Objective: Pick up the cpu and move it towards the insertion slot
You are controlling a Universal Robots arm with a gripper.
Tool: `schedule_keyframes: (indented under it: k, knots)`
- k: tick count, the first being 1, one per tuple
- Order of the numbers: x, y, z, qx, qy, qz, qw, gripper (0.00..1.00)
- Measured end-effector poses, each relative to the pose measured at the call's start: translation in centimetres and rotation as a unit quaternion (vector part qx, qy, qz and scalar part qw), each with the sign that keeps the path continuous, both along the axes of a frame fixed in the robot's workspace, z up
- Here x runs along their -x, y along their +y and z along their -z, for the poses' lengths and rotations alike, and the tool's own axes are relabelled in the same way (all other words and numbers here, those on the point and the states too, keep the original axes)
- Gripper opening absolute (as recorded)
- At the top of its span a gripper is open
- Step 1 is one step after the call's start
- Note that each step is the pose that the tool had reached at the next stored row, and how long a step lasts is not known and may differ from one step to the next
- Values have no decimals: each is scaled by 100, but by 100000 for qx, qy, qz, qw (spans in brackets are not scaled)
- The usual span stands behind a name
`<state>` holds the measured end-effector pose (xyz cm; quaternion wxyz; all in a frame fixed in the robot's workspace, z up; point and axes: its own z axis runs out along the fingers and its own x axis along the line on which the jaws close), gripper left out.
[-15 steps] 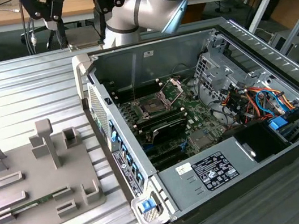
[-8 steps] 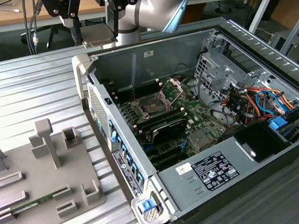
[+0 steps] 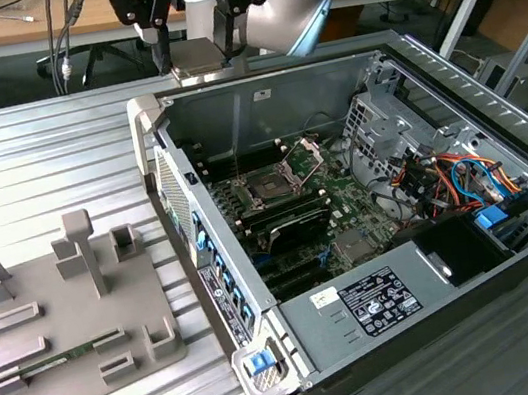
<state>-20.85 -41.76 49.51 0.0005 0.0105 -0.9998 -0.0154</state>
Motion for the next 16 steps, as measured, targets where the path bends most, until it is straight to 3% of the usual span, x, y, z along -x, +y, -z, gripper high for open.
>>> schedule_keyframes:
  k: [6,16]
  knots:
    - [-161,0,7,-2,14,0,100000,55]
    - [-288,0,16,-1,15,0,100000,55]
